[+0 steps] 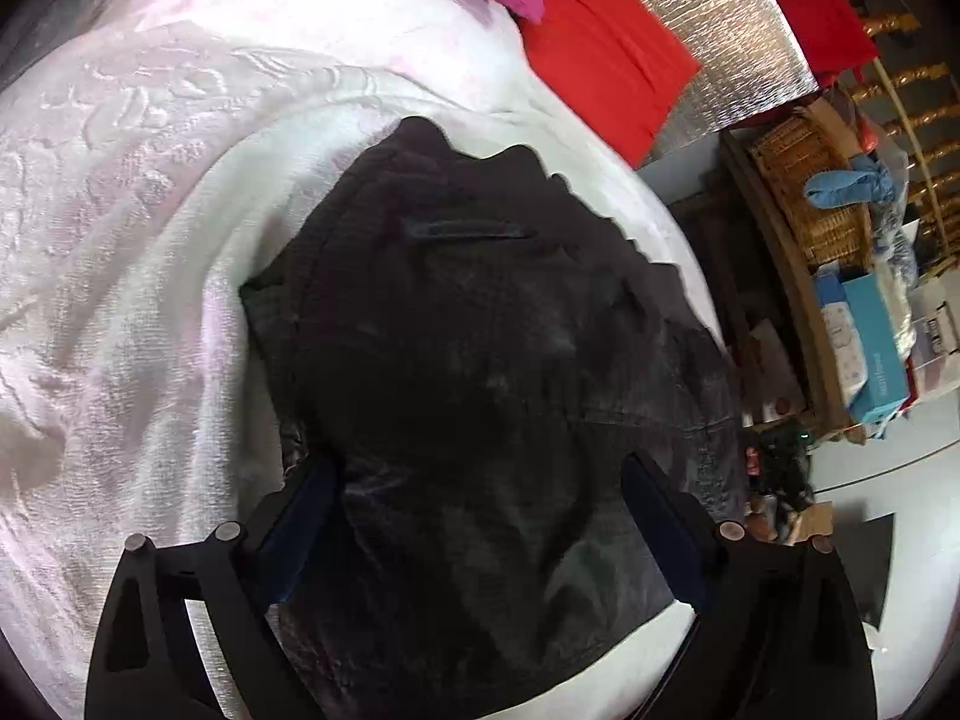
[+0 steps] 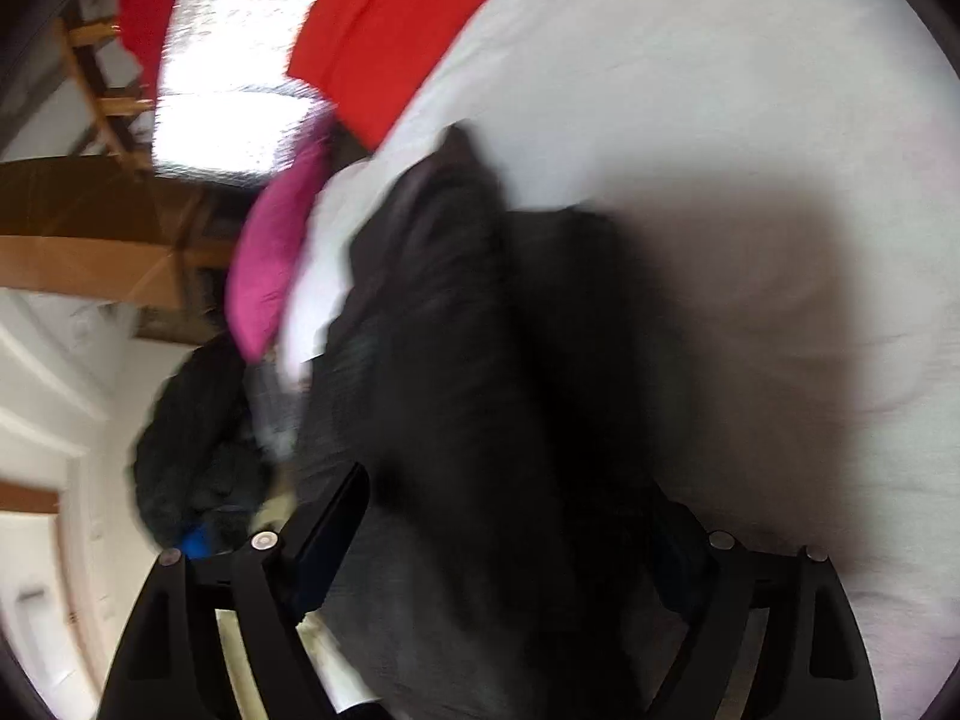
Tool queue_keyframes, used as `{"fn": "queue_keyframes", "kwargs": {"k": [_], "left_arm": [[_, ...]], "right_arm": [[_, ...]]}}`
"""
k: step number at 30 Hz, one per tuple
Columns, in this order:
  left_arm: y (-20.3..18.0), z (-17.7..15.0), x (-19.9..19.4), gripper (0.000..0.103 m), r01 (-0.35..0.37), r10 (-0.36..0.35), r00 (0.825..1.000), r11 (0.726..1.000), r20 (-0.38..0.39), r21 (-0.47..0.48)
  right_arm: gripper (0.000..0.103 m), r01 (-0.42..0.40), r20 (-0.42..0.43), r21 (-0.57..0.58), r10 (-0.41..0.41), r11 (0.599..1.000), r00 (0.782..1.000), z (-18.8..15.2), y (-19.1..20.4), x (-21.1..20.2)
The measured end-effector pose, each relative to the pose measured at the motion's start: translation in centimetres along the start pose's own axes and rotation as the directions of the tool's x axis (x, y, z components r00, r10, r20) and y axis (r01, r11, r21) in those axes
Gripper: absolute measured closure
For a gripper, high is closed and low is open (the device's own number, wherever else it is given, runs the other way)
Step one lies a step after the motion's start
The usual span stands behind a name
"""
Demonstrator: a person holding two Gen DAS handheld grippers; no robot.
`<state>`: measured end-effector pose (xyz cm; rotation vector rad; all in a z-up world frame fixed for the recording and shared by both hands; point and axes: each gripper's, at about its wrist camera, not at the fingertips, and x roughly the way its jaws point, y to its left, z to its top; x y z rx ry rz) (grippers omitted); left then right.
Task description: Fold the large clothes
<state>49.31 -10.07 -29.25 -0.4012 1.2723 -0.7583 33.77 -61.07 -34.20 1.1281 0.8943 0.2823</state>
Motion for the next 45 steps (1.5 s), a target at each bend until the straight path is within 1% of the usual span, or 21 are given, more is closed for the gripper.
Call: {"fn": "queue_keyframes", "kwargs": {"k": [2, 3, 6, 9, 13, 17, 20, 23, 25, 28, 31, 33, 34, 35, 36, 38, 39, 40, 41, 43, 45], "left_arm": [[-0.3, 0.1, -0.2, 0.009, 0.034, -0.034, 0.999, 0.999, 0.009, 0.019], [-0.4, 0.0, -0.2, 0.009, 0.024, -0.024, 1.0, 0.999, 0.011, 0.038], [0.8, 0.1, 0.2, 0.009, -0.041, 0.041, 0.999, 0.999, -0.001, -0.01], [1.8, 0.2, -1.8, 0.009, -0.066, 0.071, 0.995, 0.995, 0.065, -0.073], [2.0, 0.1, -2.5, 0.009, -0.167, 0.175, 0.98, 0.982, 0.092, -0.088], [1.8, -0.1, -0.5, 0.009, -0.133, 0.134, 0.991, 0.989, 0.011, -0.06], [0.4, -0.4, 0.4, 0.009, -0.008, 0.007, 1.0, 0.999, -0.015, -0.036], [-1.2, -0.7, 1.3, 0.009, -0.02, 0.022, 0.999, 0.998, -0.027, 0.053], [-0.7, -0.8, 2.5, 0.009, -0.046, 0.048, 0.997, 0.998, -0.062, 0.03], [-0.4, -0.7, 2.6, 0.009, -0.013, 0.012, 0.999, 1.0, -0.048, -0.02], [-2.0, -0.9, 2.1, 0.009, 0.037, -0.036, 0.999, 0.999, -0.018, 0.033], [-2.2, -1.0, 2.6, 0.009, 0.01, -0.009, 1.0, 0.999, -0.02, 0.046], [-1.8, -0.9, 3.0, 0.009, 0.006, -0.006, 1.0, 1.0, -0.022, 0.018], [-1.7, -0.8, 3.0, 0.011, 0.009, -0.009, 1.0, 1.0, -0.015, -0.002], [-1.6, -1.0, 2.8, 0.013, 0.011, -0.011, 1.0, 1.0, -0.005, -0.011], [-1.9, -1.2, 2.2, 0.031, -0.007, 0.008, 1.0, 1.0, 0.021, -0.006], [-2.0, -1.1, 2.2, 0.042, -0.024, 0.024, 0.999, 1.0, 0.032, -0.009], [-1.9, -1.1, 2.1, 0.049, -0.046, 0.047, 0.998, 0.999, 0.04, -0.019], [-2.4, -1.0, 2.7, 0.062, -0.07, 0.071, 0.996, 0.997, 0.048, -0.031], [-2.5, -1.3, 1.9, 0.067, -0.085, 0.087, 0.994, 0.996, 0.067, -0.028], [-3.8, -1.6, 1.0, 0.072, -0.084, 0.083, 0.992, 0.996, 0.092, -0.001]], "right_arm": [[0.007, 0.029, 0.0, -0.048, -0.029, 0.998, 1.0, -0.3, 1.3, 0.8], [0.007, 0.017, -0.011, -0.073, -0.018, 0.997, 1.0, -0.6, 2.0, 1.2], [0.007, 0.053, -0.016, -0.089, -0.055, 0.995, 0.998, -0.8, 1.9, 2.0], [0.007, 0.028, -0.006, -0.063, -0.028, 0.998, 1.0, -0.6, 1.7, 1.7], [0.006, 0.026, 0.007, -0.069, -0.026, 0.997, 1.0, -0.6, 1.4, 2.2], [0.005, -0.001, 0.014, -0.059, 0.002, 0.998, 1.0, -0.5, 0.8, 1.8], [0.004, -0.009, 0.02, -0.065, 0.01, 0.998, 1.0, -0.5, 0.5, 1.6], [0.004, -0.017, 0.029, -0.063, 0.019, 0.998, 0.999, -0.6, 0.4, 1.5], [0.004, -0.016, 0.031, -0.046, 0.018, 0.999, 0.999, -0.6, 0.6, 1.5], [0.004, -0.006, 0.017, -0.074, 0.008, 0.997, 1.0, -0.8, 1.9, 1.6], [0.004, 0.011, 0.014, -0.126, -0.01, 0.992, 1.0, -1.0, 3.1, 1.9], [0.005, 0.068, 0.007, -0.113, -0.067, 0.991, 0.998, -1.0, 2.5, 2.9], [0.005, 0.066, 0.015, -0.107, -0.064, 0.992, 0.998, -1.0, 2.5, 3.0], [0.006, 0.08, 0.025, -0.115, -0.078, 0.99, 0.997, -1.0, 2.8, 2.8], [0.013, 0.122, 0.033, -0.129, -0.119, 0.984, 0.992, -1.0, 3.4, 2.7], [0.025, 0.174, 0.047, -0.158, -0.169, 0.972, 0.985, -1.3, 4.2, 2.7], [0.038, 0.197, 0.054, -0.176, -0.19, 0.964, 0.98, -1.5, 4.8, 2.6], [0.045, 0.212, 0.066, -0.184, -0.203, 0.96, 0.977, -1.7, 5.3, 2.4], [0.048, 0.223, 0.077, -0.192, -0.211, 0.956, 0.974, -1.9, 5.8, 2.2], [0.061, 0.254, 0.111, -0.227, -0.234, 0.94, 0.966, -2.5, 7.2, 1.5], [0.064, 0.271, 0.136, -0.248, -0.243, 0.93, 0.96, -3.1, 8.3, 0.7]]}}
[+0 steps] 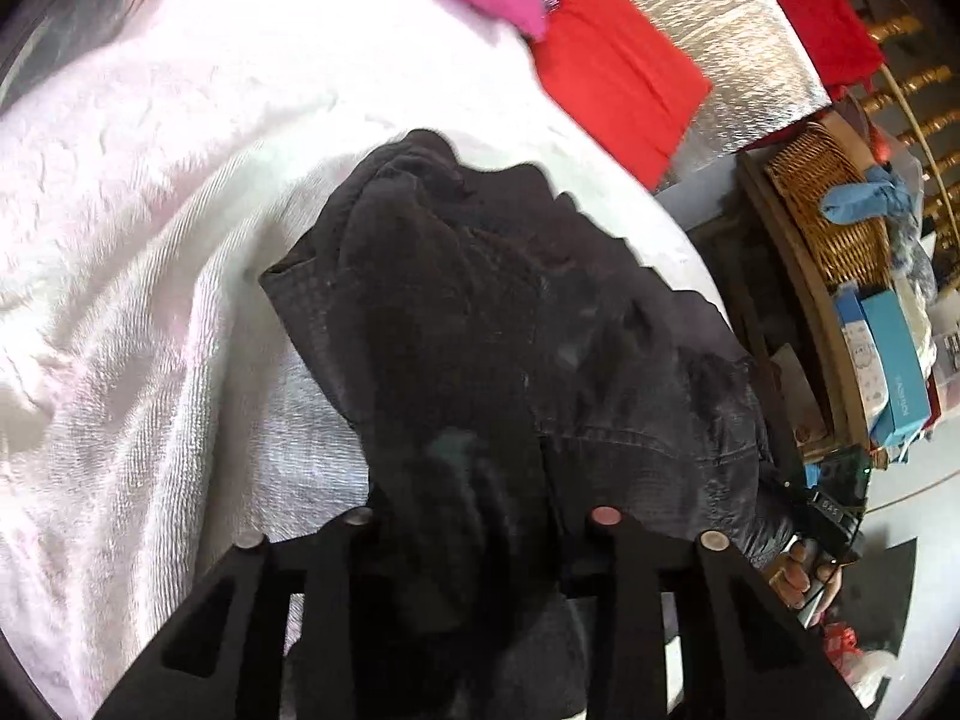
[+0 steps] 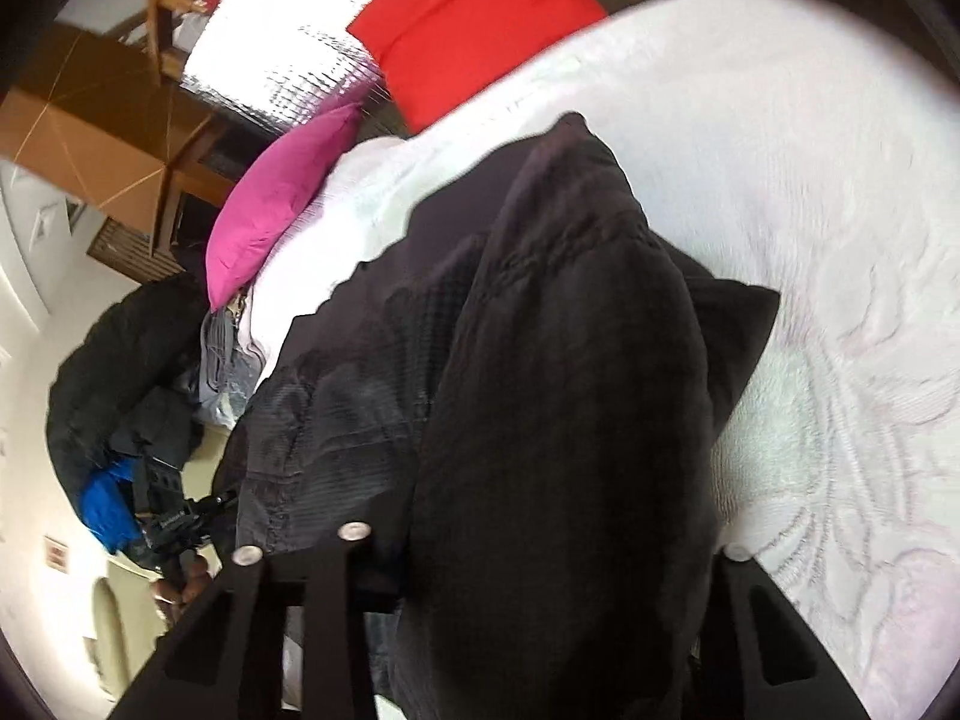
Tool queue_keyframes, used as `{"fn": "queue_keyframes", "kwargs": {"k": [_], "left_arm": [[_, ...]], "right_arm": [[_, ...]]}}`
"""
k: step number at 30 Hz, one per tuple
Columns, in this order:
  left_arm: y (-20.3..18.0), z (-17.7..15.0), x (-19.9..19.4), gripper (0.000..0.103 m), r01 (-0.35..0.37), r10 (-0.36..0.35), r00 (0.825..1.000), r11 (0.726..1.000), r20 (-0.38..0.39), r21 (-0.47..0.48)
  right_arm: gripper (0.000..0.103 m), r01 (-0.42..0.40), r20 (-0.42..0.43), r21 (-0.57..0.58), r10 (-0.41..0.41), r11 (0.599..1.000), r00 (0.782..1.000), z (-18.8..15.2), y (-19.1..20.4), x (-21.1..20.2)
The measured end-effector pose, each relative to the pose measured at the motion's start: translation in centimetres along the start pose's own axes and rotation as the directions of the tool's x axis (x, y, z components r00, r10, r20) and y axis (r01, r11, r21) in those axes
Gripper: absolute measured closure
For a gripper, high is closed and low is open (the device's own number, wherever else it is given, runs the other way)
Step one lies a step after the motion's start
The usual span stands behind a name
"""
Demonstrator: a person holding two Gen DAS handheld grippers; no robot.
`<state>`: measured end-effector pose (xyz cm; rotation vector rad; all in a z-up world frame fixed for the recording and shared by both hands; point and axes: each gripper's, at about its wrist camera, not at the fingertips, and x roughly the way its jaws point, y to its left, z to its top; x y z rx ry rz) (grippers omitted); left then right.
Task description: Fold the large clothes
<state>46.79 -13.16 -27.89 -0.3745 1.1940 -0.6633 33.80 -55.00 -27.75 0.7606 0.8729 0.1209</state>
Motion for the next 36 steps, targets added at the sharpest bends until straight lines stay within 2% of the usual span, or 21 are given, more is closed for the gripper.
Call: {"fn": "queue_keyframes", "kwargs": {"k": [6, 8, 9, 10, 11, 13, 15, 17, 19, 20, 21, 23, 25, 27, 29, 31, 32, 33, 34, 35, 36], "left_arm": [[-1.5, -2.1, -1.4, 0.075, 0.002, -0.001, 1.0, 0.999, -0.015, 0.043], [-0.8, -2.7, -0.3, 0.071, -0.119, 0.121, 0.992, 0.991, -0.034, 0.066], [0.1, -2.6, 0.5, 0.061, -0.143, 0.146, 0.988, 0.988, -0.053, 0.053], [0.4, -2.6, 1.1, 0.057, -0.15, 0.153, 0.986, 0.988, -0.063, 0.038], [0.6, -2.5, 1.6, 0.05, -0.175, 0.177, 0.982, 0.984, -0.068, 0.035], [-0.3, -2.3, 1.5, 0.046, -0.234, 0.237, 0.97, 0.971, -0.049, 0.056], [-1.8, -2.4, 0.4, 0.046, -0.293, 0.295, 0.956, 0.951, -0.005, 0.096], [-3.4, -2.7, -1.4, 0.042, -0.347, 0.339, 0.938, 0.929, 0.074, 0.131], [-4.9, -3.3, -3.7, 0.033, -0.42, 0.394, 0.902, 0.895, 0.177, 0.148], [-5.7, -3.8, -4.9, 0.028, -0.45, 0.408, 0.882, 0.879, 0.238, 0.161], [-6.0, -4.4, -6.2, 0.025, -0.478, 0.421, 0.861, 0.861, 0.285, 0.173], [-8.2, -5.8, -7.0, 0.025, -0.549, 0.457, 0.812, 0.808, 0.362, 0.212], [-10.4, -7.4, -6.7, 0.024, -0.621, 0.492, 0.759, 0.744, 0.426, 0.248], [-12.1, -8.9, -5.8, 0.021, -0.66, 0.506, 0.731, 0.695, 0.458, 0.285], [-12.3, -9.9, -5.3, 0.021, -0.67, 0.511, 0.726, 0.675, 0.46, 0.308], [-12.2, -10.7, -3.2, 0.021, -0.672, 0.528, 0.733, 0.658, 0.43, 0.338], [-11.8, -11.0, -2.5, 0.021, -0.672, 0.536, 0.736, 0.652, 0.414, 0.351], [-11.5, -11.3, -1.8, 0.021, -0.682, 0.559, 0.73, 0.633, 0.393, 0.366], [-10.9, -11.4, -0.3, 0.021, -0.7, 0.589, 0.714, 0.604, 0.379, 0.381], [-10.5, -11.7, 0.1, 0.021, -0.702, 0.599, 0.712, 0.595, 0.367, 0.391], [-10.3, -11.9, 0.0, 0.021, -0.705, 0.605, 0.709, 0.592, 0.362, 0.392]], "right_arm": [[0.067, 0.022, 0.055, -0.034, -0.02, 0.999, 0.998, -1.7, 1.4, -3.8], [0.067, 0.054, 0.041, -0.007, -0.054, 0.999, 0.998, -1.9, -0.1, -3.3], [0.067, 0.066, 0.032, 0.003, -0.066, 0.998, 0.997, -2.0, -0.6, -2.7], [0.066, 0.082, 0.012, 0.019, -0.082, 0.996, 0.997, -2.1, -1.6, -1.6], [0.063, 0.09, -0.017, 0.052, -0.089, 0.995, 0.996, -2.3, -3.0, -0.4], [0.034, 0.098, -0.02, 0.112, -0.096, 0.989, 0.995, -2.5, -4.3, 0.0], [0.033, 0.089, -0.015, 0.154, -0.087, 0.984, 0.996, -2.4, -4.5, -1.0], [0.032, 0.147, 0.029, 0.154, -0.154, 0.977, 0.988, -2.5, -3.8, -3.5], [0.031, 0.219, 0.104, 0.13, -0.233, 0.967, 0.967, -3.2, -2.7, -6.5], [0.031, 0.263, 0.15, 0.118, -0.279, 0.958, 0.948, -3.6, -2.2, -8.0], [0.029, 0.316, 0.228, 0.104, -0.331, 0.943, 0.916, -4.2, -1.3, -9.9], [0.028, 0.331, 0.325, 0.071, -0.336, 0.941, 0.884, -5.1, 0.5, -11.9], [0.028, 0.285, 0.339, 0.025, -0.276, 0.958, 0.9, -5.8, 2.0, -12.0], [0.028, 0.289, 0.33, -0.033, -0.262, 0.957, 0.907, -6.5, 4.0, -10.6], [0.034, 0.304, 0.299, -0.093, -0.265, 0.948, 0.917, -7.2, 5.6, -8.6], [0.044, 0.307, 0.23, -0.124, -0.274, 0.944, 0.934, -7.6, 6.4, -6.0], [0.044, 0.316, 0.197, -0.124, -0.289, 0.941, 0.937, -7.7, 6.3, -4.9], [0.044, 0.347, 0.156, -0.126, -0.327, 0.929, 0.932, -7.8, 5.9, -3.3], [0.043, 0.373, 0.13, -0.128, -0.357, 0.919, 0.925, -8.2, 5.3, -2.4], [0.043, 0.411, 0.082, -0.147, -0.403, 0.9, 0.911, -8.4, 4.7, -0.8], [0.043, 0.429, 0.084, -0.171, -0.421, 0.887, 0.903, -8.6, 4.8, -0.4]]}}
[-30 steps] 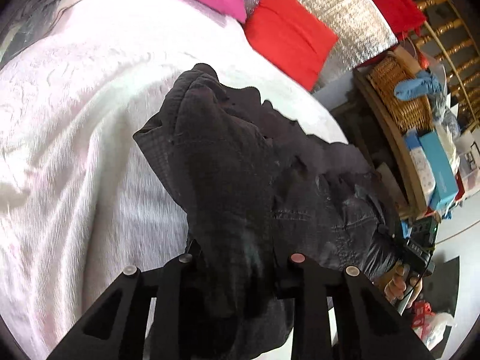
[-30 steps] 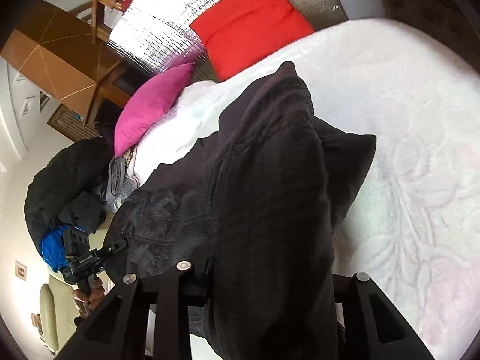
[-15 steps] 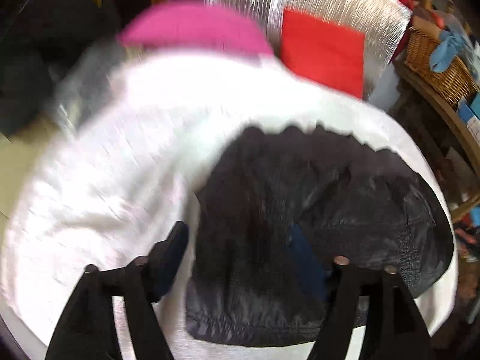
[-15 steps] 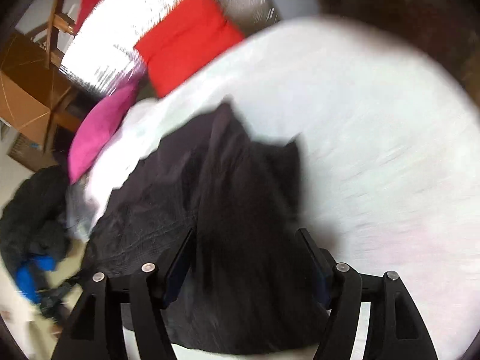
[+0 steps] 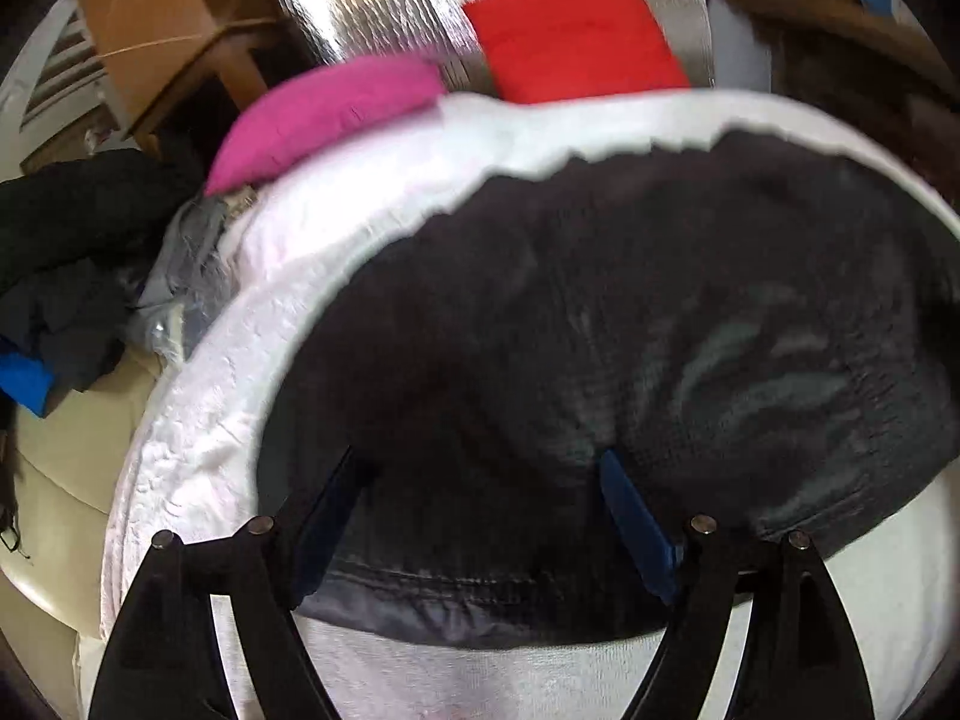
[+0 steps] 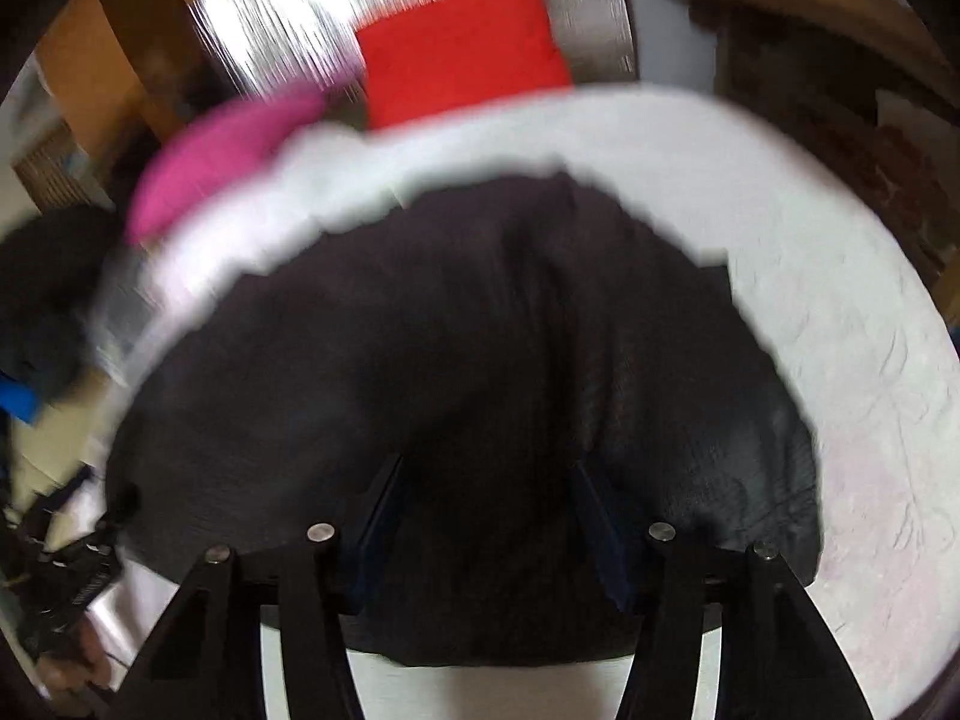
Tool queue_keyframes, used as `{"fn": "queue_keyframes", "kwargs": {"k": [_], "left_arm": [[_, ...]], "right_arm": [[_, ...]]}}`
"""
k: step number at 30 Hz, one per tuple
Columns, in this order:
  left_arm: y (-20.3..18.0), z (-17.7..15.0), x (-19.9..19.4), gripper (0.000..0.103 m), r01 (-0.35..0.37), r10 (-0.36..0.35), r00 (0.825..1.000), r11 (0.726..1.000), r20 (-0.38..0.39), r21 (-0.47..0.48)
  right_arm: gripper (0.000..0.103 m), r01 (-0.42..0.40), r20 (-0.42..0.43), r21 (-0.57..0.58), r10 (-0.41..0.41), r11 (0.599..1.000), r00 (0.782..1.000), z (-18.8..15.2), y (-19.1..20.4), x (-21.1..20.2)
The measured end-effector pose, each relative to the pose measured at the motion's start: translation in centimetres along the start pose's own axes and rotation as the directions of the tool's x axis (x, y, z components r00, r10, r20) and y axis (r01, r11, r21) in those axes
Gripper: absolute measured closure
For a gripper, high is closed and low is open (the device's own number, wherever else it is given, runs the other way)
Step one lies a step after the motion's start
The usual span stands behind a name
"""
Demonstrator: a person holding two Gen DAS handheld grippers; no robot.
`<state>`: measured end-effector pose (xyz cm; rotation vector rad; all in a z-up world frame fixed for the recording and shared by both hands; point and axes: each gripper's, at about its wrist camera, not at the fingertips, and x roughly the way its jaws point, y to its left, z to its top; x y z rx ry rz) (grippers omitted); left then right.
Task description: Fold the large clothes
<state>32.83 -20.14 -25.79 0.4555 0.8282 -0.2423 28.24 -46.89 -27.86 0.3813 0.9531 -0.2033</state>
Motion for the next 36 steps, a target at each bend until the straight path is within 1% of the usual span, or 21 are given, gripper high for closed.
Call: {"fn": "queue_keyframes", "kwargs": {"k": [1, 2, 3, 4, 5, 6, 7, 9, 10, 12, 14, 16, 17, 21, 23, 26, 28, 31, 34, 35, 36], "left_arm": [[0.1, 0.1, -0.1, 0.021, -0.008, 0.008, 1.0, 1.0, 0.01, 0.004], [0.2, 0.1, -0.4, 0.021, -0.011, 0.011, 1.0, 1.0, 0.02, 0.009], [0.4, 0.2, -0.8, 0.021, -0.015, 0.015, 0.999, 1.0, 0.033, 0.011], [0.8, 0.3, -1.2, 0.021, -0.02, 0.02, 0.999, 1.0, 0.046, 0.003], [1.0, 0.4, -1.4, 0.021, -0.018, 0.018, 0.998, 1.0, 0.052, -0.007], [1.2, 0.5, -1.5, 0.021, -0.012, 0.013, 0.998, 1.0, 0.058, -0.012], [1.4, 0.6, -1.7, 0.021, -0.009, 0.01, 0.998, 1.0, 0.068, -0.016], [1.4, 0.8, -1.9, 0.021, -0.026, 0.027, 0.996, 1.0, 0.088, -0.006], [1.3, 0.8, -1.9, 0.021, -0.03, 0.03, 0.995, 1.0, 0.094, -0.001], [0.8, 0.5, -2.5, 0.021, -0.026, 0.026, 0.995, 1.0, 0.096, 0.0], [0.5, 0.4, -2.8, 0.021, -0.027, 0.027, 0.995, 1.0, 0.1, 0.003], [0.4, 0.4, -2.8, 0.021, -0.035, 0.033, 0.994, 0.999, 0.104, 0.012], [0.5, 0.4, -2.8, 0.021, -0.036, 0.035, 0.994, 0.999, 0.105, 0.014], [0.9, 0.4, -2.8, 0.021, -0.037, 0.035, 0.994, 0.999, 0.104, 0.011], [0.8, 0.2, -2.9, 0.021, -0.037, 0.036, 0.994, 0.999, 0.104, 0.007], [0.9, 0.1, -3.0, 0.021, -0.038, 0.037, 0.993, 0.999, 0.108, 0.008], [1.0, 0.1, -2.9, 0.021, -0.039, 0.037, 0.994, 0.999, 0.106, 0.009], [1.0, 0.1, -2.8, 0.021, -0.036, 0.035, 0.994, 0.999, 0.106, 0.007], [0.9, 0.1, -2.7, 0.021, -0.034, 0.033, 0.994, 0.999, 0.106, 0.007], [0.9, 0.1, -2.7, 0.021, -0.034, 0.033, 0.994, 0.999, 0.107, 0.006], [0.9, 0.0, -2.6, 0.021, -0.032, 0.032, 0.994, 0.999, 0.105, 0.003]], "right_arm": [[0.043, 0.009, 0.009, -0.011, -0.008, 1.0, 1.0, -0.2, 0.3, -0.5], [0.044, -0.008, 0.021, -0.008, 0.008, 1.0, 1.0, 0.0, 0.6, -1.3], [0.044, -0.054, 0.042, 0.007, 0.054, 0.999, 0.998, 0.1, 0.6, -2.0], [0.044, -0.08, 0.063, 0.011, 0.08, 0.997, 0.995, 0.2, 0.8, -2.6], [0.044, -0.078, 0.114, -0.003, 0.078, 0.997, 0.99, 0.5, 1.4, -3.7], [0.044, -0.054, 0.157, -0.032, 0.058, 0.998, 0.986, 0.8, 2.3, -4.4], [0.044, -0.047, 0.195, -0.067, 0.059, 0.997, 0.979, 1.0, 3.1, -5.0], [0.043, -0.064, 0.227, -0.101, 0.086, 0.993, 0.97, 1.5, 4.3, -4.9], [0.043, -0.071, 0.215, -0.098, 0.09, 0.993, 0.972, 1.8, 4.9, -4.3], [0.043, -0.092, 0.159, -0.066, 0.101, 0.994, 0.982, 2.6, 5.4, -2.1], [0.043, -0.072, 0.092, -0.054, 0.077, 0.996, 0.993, 2.9, 5.7, 0.3], [0.043, -0.058, 0.029, -0.049, 0.06, 0.997, 0.998, 2.7, 5.4, 2.5], [0.043, -0.058, 0.029, -0.048, 0.06, 0.997, 0.998, 2.6, 5.6, 2.6], [0.043, -0.085, 0.044, -0.044, 0.087, 0.995, 0.995, 2.2, 5.5, 0.8], [0.043, -0.083, 0.047, -0.05, 0.085, 0.995, 0.995, 1.7, 5.3, -0.4], [0.043, -0.065, 0.082, -0.085, 0.072, 0.994, 0.994, 0.6, 5.3, -2.9], [0.043, -0.059, 0.084, -0.092, 0.067, 0.994, 0.994, -0.2, 5.1, -4.5], [0.043, -0.007, 0.09, -0.098, 0.016, 0.995, 0.996, -1.0, 4.5, -5.8], [0.043, 0.029, 0.073, -0.079, -0.024, 0.996, 0.997, -1.5, 3.6, -5.7], [0.043, 0.046, 0.054, -0.068, -0.042, 0.997, 0.998, -1.7, 3.1, -5.2], [0.043, 0.059, 0.017, -0.054, -0.058, 0.997, 0.998, -1.8, 2.6, -4.2]]}}
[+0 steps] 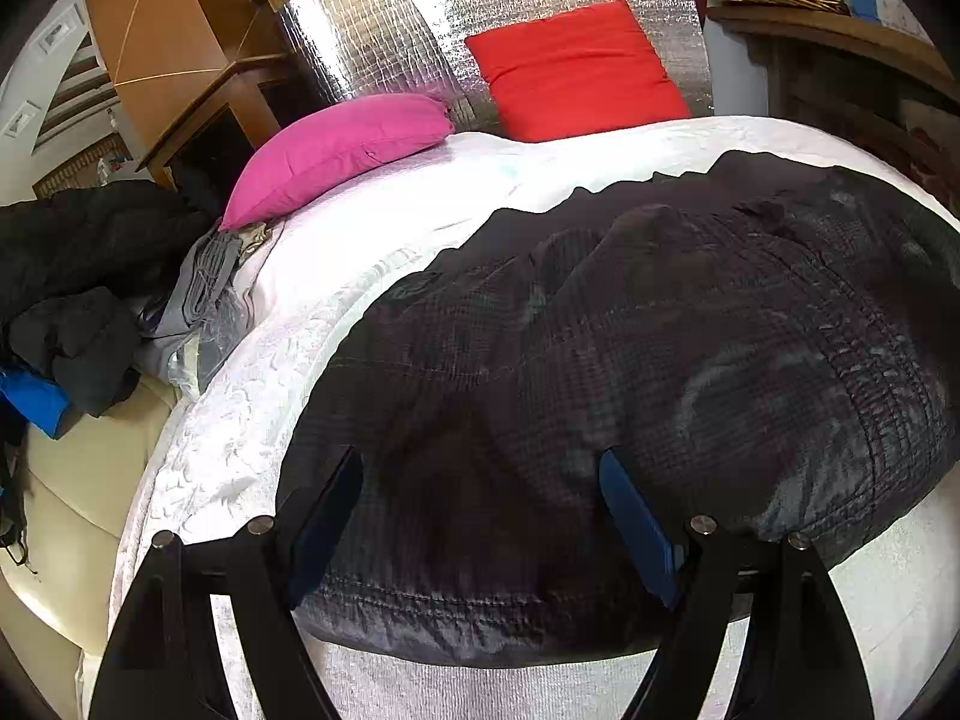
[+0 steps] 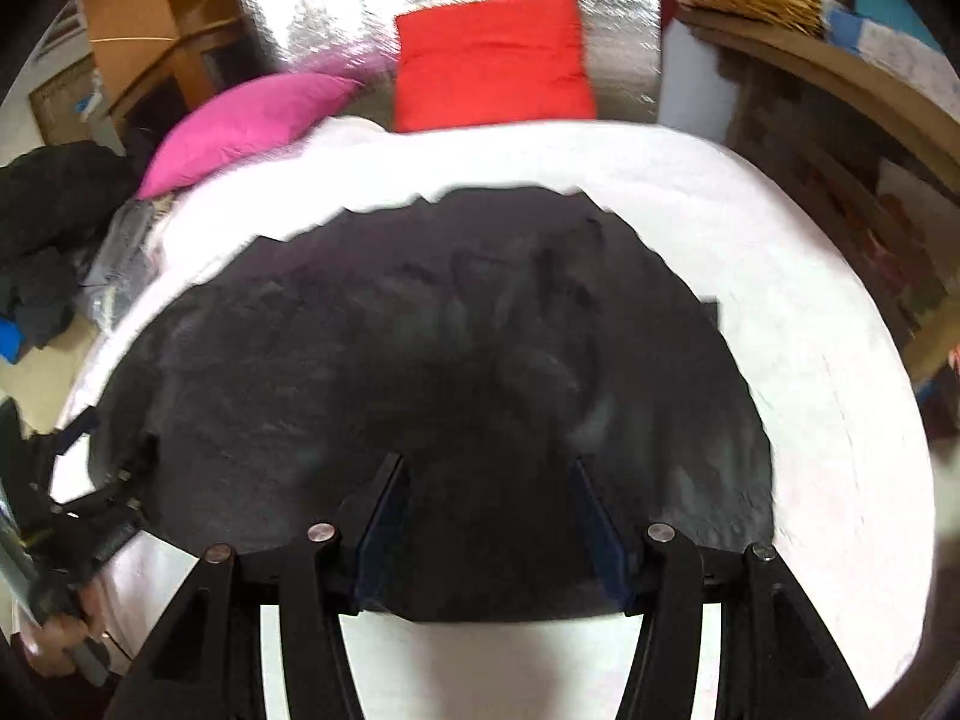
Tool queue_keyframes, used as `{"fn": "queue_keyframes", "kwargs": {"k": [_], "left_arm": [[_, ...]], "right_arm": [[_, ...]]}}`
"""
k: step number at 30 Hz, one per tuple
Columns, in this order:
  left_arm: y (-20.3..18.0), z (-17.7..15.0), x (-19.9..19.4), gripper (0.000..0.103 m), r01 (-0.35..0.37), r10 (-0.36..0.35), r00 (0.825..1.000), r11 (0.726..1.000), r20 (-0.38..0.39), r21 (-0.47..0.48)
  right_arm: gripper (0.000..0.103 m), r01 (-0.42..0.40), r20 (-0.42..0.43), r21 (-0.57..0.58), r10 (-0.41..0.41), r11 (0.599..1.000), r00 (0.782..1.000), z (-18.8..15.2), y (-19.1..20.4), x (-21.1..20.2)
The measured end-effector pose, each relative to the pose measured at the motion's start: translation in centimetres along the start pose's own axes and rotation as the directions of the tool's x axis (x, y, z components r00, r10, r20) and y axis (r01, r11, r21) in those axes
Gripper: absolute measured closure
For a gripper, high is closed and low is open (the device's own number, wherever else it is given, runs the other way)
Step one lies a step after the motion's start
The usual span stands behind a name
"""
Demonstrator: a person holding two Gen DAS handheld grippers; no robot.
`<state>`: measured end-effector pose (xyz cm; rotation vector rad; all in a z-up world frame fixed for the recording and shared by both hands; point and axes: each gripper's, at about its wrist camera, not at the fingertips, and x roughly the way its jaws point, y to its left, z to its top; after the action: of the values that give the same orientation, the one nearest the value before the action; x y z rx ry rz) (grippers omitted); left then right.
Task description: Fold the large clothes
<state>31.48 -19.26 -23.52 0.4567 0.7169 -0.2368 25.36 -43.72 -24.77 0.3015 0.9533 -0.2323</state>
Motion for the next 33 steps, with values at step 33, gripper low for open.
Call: {"fn": "queue_keyframes", "kwargs": {"k": [33], "left_arm": [[11.6, 0.8, 9.1, 0.021, 0.274, -0.365, 0.913, 0.878, -0.18, -0.393]], "right_arm": [[0.041, -0.28, 0.033, 0.325, 0.285, 0.903, 0.958, 7.5, -7.1, 5.2]]}}
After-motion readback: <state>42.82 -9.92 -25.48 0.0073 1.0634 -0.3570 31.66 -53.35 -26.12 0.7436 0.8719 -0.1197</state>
